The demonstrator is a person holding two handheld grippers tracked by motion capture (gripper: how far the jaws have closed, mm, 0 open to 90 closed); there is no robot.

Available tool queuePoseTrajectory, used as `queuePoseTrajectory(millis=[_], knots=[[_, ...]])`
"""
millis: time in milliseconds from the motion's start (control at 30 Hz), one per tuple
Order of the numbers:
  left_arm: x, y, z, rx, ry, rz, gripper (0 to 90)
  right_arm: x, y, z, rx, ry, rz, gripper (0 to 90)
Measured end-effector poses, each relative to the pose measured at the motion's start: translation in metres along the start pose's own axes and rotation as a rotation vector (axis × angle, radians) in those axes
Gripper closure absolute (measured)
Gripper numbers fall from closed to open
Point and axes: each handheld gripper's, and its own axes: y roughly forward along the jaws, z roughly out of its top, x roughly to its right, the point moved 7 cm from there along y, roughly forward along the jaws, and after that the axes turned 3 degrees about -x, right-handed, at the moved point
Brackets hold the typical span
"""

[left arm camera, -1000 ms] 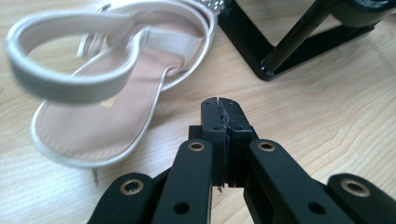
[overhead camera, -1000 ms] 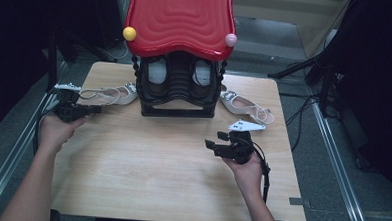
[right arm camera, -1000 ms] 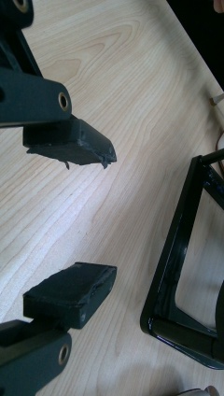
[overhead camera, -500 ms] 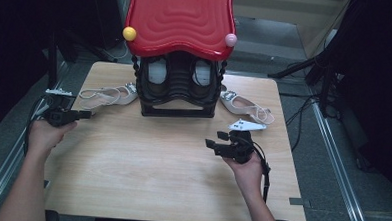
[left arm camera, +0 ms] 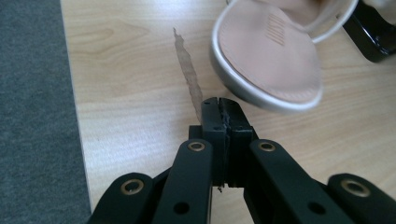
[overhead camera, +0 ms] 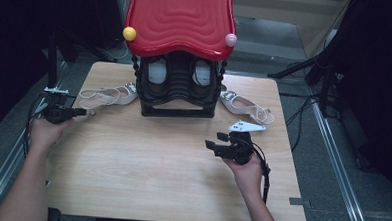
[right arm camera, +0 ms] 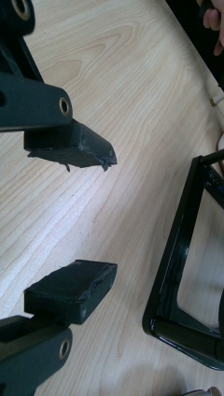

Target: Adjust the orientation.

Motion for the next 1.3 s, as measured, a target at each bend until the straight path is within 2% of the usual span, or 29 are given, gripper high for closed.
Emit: queuePoseTrajectory(millis=[167,233,500,633,733,1067,1133,1200,1300], knots=[[-0.002,0.005,0.004,0.012,-0.018,-0.002,90.0,0.0,-0.002,-0.003,-0.001,0.005,-0.003,42.6],[-0.002,0.007,0.006,-0.003,-0.013,0.01,90.0,0.0,-0.002,-0.004,-0.003,0.005,-0.006,42.6],[0.005,0.01,0.005,-0.017,-0.012,-0.02,90.0,0.002,-0.004,-0.004,0.005,0.009,-0.011,42.6],[0.013,0.011,0.004,-0.026,0.004,-0.039,90.0,0.001,-0.004,-0.004,0.005,0.004,-0.013,42.6],[0.02,0.01,0.005,-0.021,-0.006,-0.068,90.0,0.001,-0.004,-0.004,0.007,0.004,-0.014,42.6],[0.045,0.011,0.003,-0.05,0.034,-0.085,90.0,0.002,-0.006,-0.004,0.012,0.005,-0.015,42.6],[0.05,0.012,0.004,-0.051,0.03,-0.085,90.0,0.002,-0.007,-0.004,0.012,0.005,-0.015,42.6],[0.055,0.01,0.006,-0.044,0.025,-0.112,89.2,0.002,-0.007,-0.004,0.014,0.004,-0.015,42.6],[0.061,0.008,0.008,-0.045,0.025,-0.1,89.3,0.002,-0.007,-0.004,0.013,0.007,-0.015,42.6]])
